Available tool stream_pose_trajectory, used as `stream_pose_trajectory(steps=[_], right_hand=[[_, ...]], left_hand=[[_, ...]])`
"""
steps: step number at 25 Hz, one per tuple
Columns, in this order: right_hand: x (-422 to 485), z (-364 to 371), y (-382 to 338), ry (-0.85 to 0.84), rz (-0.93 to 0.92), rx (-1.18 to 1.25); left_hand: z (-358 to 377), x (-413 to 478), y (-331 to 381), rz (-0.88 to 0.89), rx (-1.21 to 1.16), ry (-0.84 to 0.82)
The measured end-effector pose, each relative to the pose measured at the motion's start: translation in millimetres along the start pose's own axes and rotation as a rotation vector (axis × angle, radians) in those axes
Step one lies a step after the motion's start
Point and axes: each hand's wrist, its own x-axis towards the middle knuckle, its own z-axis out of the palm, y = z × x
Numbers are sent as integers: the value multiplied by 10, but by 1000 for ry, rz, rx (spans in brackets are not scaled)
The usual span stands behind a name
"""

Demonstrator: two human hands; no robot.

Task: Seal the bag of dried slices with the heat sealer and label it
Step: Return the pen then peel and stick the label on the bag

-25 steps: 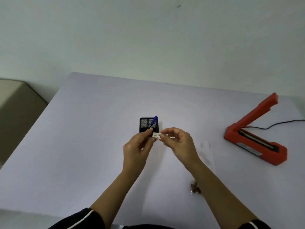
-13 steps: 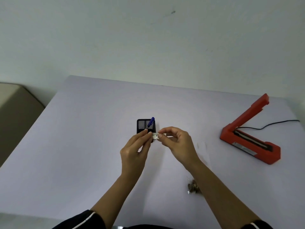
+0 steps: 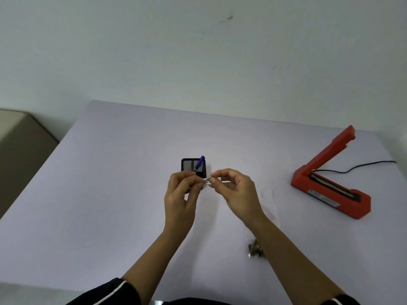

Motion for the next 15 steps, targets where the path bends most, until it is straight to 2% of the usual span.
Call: stream_pose_trajectory(steps=[2,5,7,15], right_hand=[[-12,-6,-21,-41,6,31],[-32,-38,-62,-191,87,262],[-30,-66,-48,-242,102,330],[-15,-94,11,-182,-16,80]], left_hand=[[-1,2,-10,-19,2,29],[-7,26,21,-84,-19,49],[-14,34,34,-82,-39,39],[33,-36,70,13,-44,20]])
